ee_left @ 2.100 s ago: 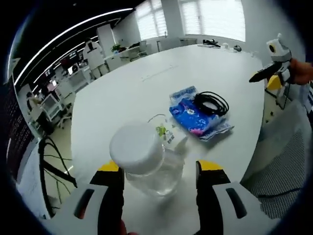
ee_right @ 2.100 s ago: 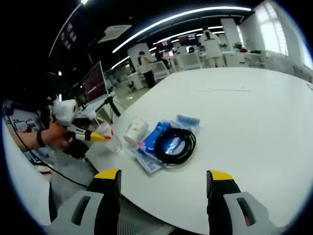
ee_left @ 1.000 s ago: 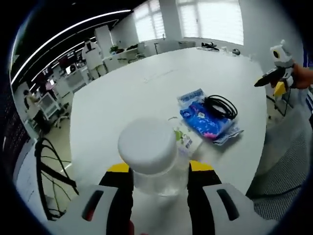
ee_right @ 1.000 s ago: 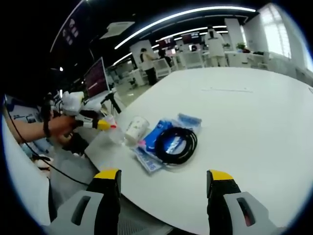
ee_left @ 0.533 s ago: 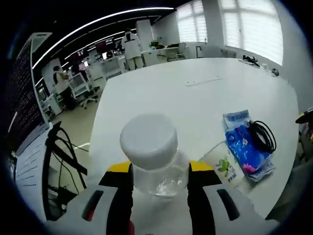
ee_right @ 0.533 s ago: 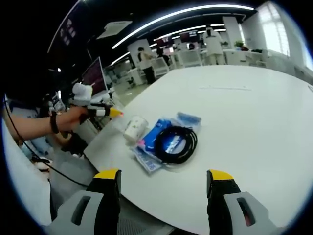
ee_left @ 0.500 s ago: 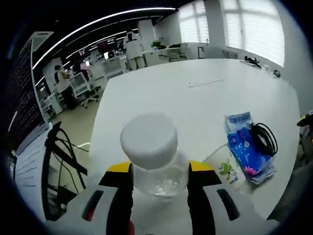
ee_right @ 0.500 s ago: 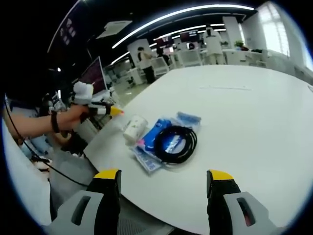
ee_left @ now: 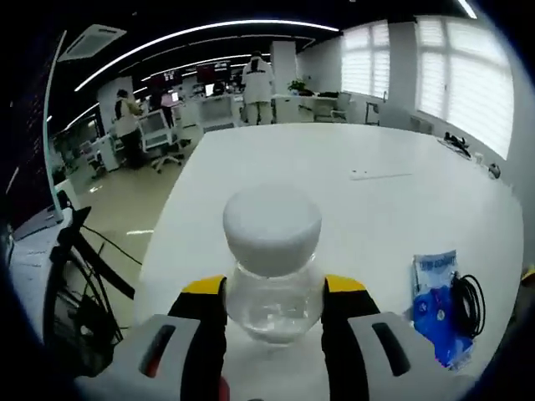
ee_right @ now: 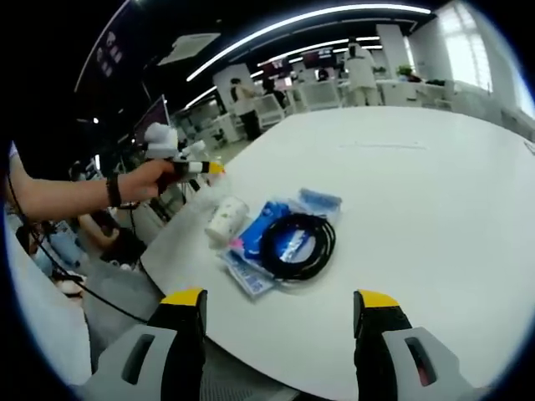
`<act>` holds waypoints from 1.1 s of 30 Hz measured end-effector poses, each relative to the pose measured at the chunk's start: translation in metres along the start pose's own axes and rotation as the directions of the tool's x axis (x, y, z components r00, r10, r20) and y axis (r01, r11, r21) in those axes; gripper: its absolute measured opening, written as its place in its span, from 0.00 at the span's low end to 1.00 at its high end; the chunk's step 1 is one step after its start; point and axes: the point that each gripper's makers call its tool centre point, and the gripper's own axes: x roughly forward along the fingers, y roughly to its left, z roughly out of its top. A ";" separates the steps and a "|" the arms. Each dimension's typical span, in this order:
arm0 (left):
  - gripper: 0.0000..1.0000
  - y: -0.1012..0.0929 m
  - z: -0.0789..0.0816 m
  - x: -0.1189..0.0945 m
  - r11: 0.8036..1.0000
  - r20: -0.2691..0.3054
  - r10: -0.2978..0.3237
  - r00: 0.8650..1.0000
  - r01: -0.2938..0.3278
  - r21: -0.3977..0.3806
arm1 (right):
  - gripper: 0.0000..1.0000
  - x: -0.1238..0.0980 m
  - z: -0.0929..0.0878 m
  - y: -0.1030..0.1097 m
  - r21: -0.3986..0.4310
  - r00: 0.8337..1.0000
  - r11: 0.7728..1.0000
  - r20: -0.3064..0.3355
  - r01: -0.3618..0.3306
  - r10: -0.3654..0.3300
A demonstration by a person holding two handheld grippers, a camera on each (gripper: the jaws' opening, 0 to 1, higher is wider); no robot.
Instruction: Arrange the tabletop items into an orderly group along one side of the table until the central work area is clear of visible clutter.
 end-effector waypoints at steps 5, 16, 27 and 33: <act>0.44 -0.001 0.007 0.008 0.999 0.017 0.022 1.000 -0.021 -0.038 | 0.73 -0.001 -0.003 -0.004 0.014 1.000 1.000 -0.010 0.007 -0.006; 0.47 -0.007 0.020 0.032 0.994 0.069 -0.026 0.997 0.033 -0.104 | 0.73 0.001 -0.002 -0.007 0.014 0.999 1.000 -0.033 0.012 -0.012; 0.59 -0.019 0.013 0.022 0.970 0.041 -0.181 0.983 0.172 0.170 | 0.73 0.004 0.000 -0.007 0.003 0.999 1.000 -0.039 0.006 -0.006; 0.56 -0.010 0.008 0.019 0.970 0.047 -0.221 0.974 0.215 0.111 | 0.73 0.005 -0.006 -0.007 -0.006 0.998 1.000 -0.059 0.002 -0.002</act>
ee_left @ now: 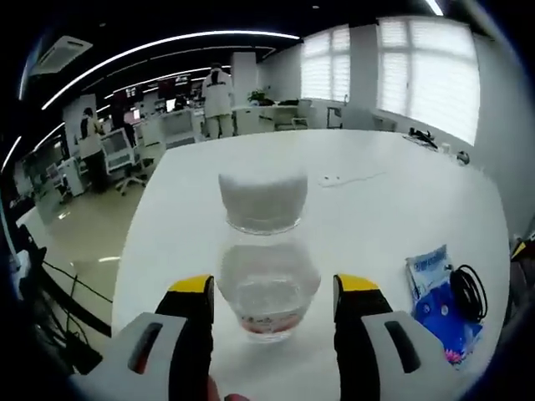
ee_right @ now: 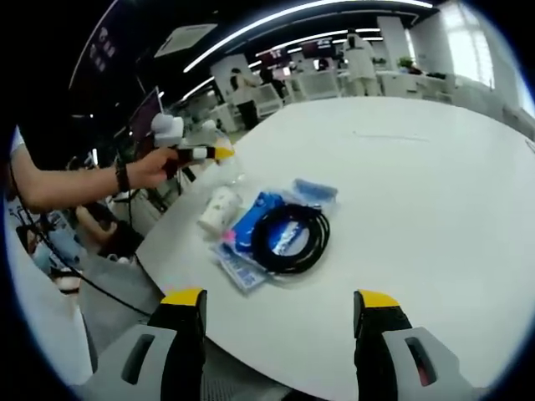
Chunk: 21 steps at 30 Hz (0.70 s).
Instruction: Arrange the tabletop items into an orderly group along one side of the table until the central work area is clear of visible clutter.
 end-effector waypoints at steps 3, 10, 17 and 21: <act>0.45 -0.005 0.000 0.003 0.999 -0.005 -0.025 1.000 0.025 0.019 | 0.73 0.001 0.002 0.004 -0.005 1.000 1.000 0.001 -0.005 0.005; 0.39 -0.007 0.002 0.004 1.000 0.012 -0.002 1.000 0.002 -0.011 | 0.73 0.004 0.009 0.005 -0.019 1.000 1.000 0.005 -0.007 0.007; 0.39 -0.005 0.007 0.012 0.989 0.013 0.132 0.991 -0.131 -0.075 | 0.73 0.003 0.008 0.004 -0.022 1.000 1.000 0.004 -0.002 0.002; 0.39 0.004 0.009 0.017 0.982 0.009 0.168 0.986 -0.166 -0.092 | 0.73 0.000 0.009 0.000 -0.017 1.000 1.000 0.009 0.005 -0.005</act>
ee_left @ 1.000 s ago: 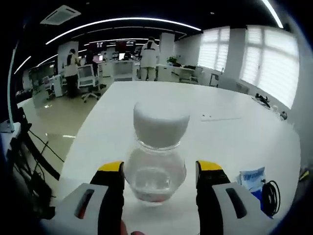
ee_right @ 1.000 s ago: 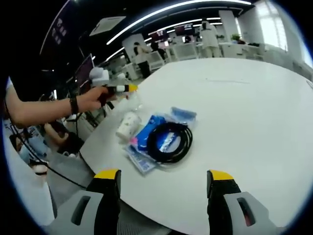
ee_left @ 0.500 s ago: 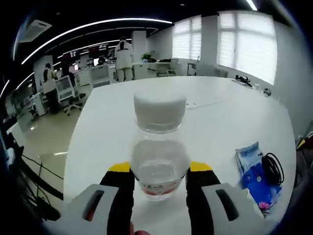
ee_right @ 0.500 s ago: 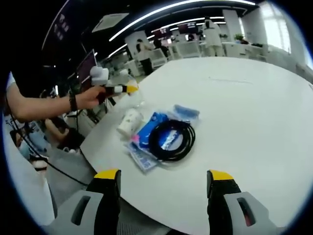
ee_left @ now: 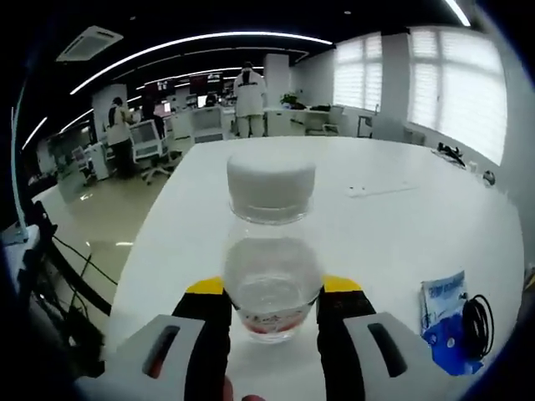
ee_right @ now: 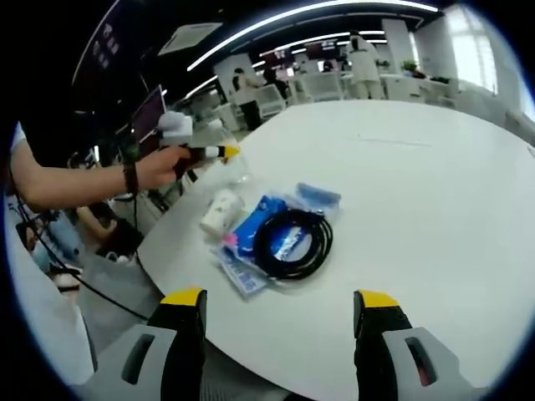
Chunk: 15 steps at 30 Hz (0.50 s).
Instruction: Arrange the tabletop items into an orderly group along one side of the table until the central work area is clear of visible clutter.
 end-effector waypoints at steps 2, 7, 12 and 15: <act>0.39 0.000 0.002 0.002 0.999 -0.001 0.023 1.000 -0.023 -0.025 | 0.73 -0.002 0.000 -0.001 0.003 1.000 1.000 0.001 0.005 -0.005; 0.39 0.004 0.002 0.004 0.997 -0.004 0.059 0.998 -0.059 -0.056 | 0.73 -0.008 -0.001 -0.002 0.015 1.000 1.000 0.010 0.017 -0.017; 0.40 0.003 0.002 0.006 0.995 -0.005 0.070 0.998 -0.070 -0.073 | 0.73 -0.011 -0.007 -0.001 0.020 1.000 1.000 0.005 0.021 -0.021; 0.40 0.003 0.003 0.009 0.994 -0.009 0.051 0.999 -0.052 -0.094 | 0.73 -0.013 -0.010 0.000 0.026 1.000 0.999 0.007 0.023 -0.023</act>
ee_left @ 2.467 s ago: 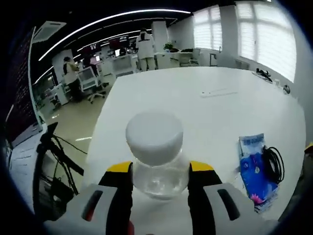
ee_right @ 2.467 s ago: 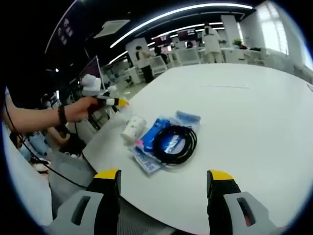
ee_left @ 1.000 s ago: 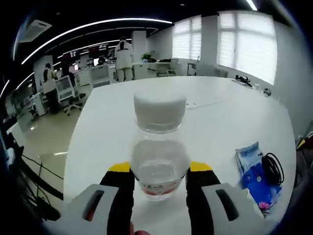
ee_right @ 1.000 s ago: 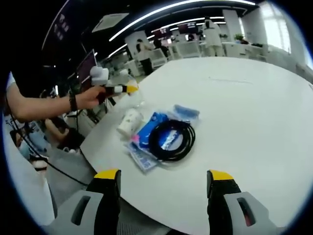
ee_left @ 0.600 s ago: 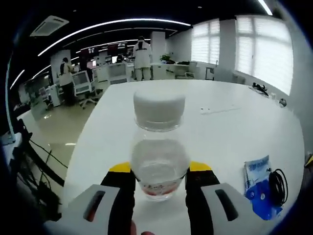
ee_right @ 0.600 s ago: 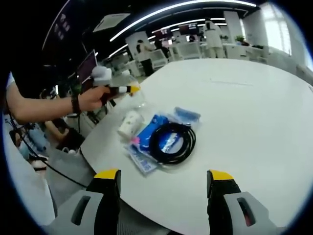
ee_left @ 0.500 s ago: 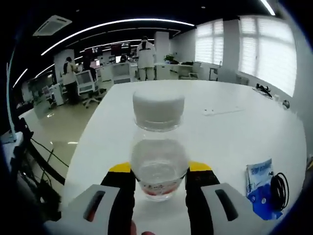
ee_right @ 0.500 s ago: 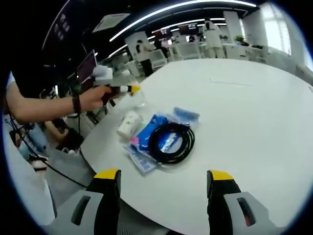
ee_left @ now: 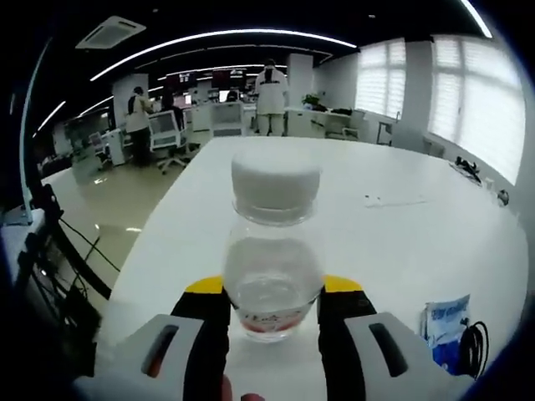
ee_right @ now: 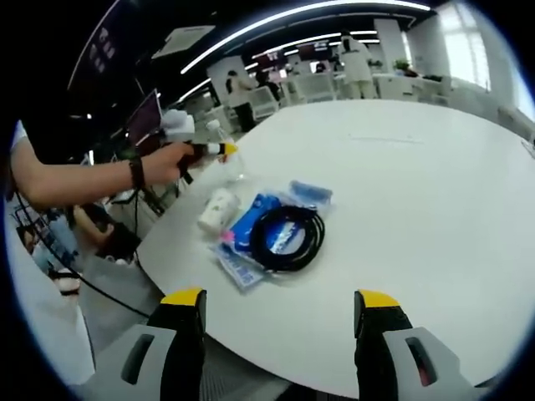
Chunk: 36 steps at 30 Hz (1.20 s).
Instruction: Arrange the tabletop items into an orderly group along one side of the table until the central work area is clear of visible clutter.
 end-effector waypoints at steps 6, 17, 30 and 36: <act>0.45 -0.005 -0.001 -0.012 0.999 -0.016 -0.040 0.999 0.039 -0.030 | 0.73 0.000 -0.002 0.000 0.007 1.000 1.000 0.006 -0.002 0.002; 0.47 -0.006 -0.021 -0.054 0.997 -0.032 -0.034 0.999 0.031 -0.076 | 0.73 0.002 0.001 0.004 0.013 0.999 1.000 0.030 -0.019 0.018; 0.48 -0.005 -0.059 -0.107 0.991 -0.065 -0.023 0.998 0.014 -0.137 | 0.73 0.005 -0.004 0.009 -0.005 0.998 0.998 0.035 -0.056 0.056; 0.48 -0.018 -0.082 -0.127 0.984 -0.085 -0.040 0.996 0.025 -0.177 | 0.73 0.004 -0.002 0.009 -0.007 0.997 0.998 0.049 -0.061 0.061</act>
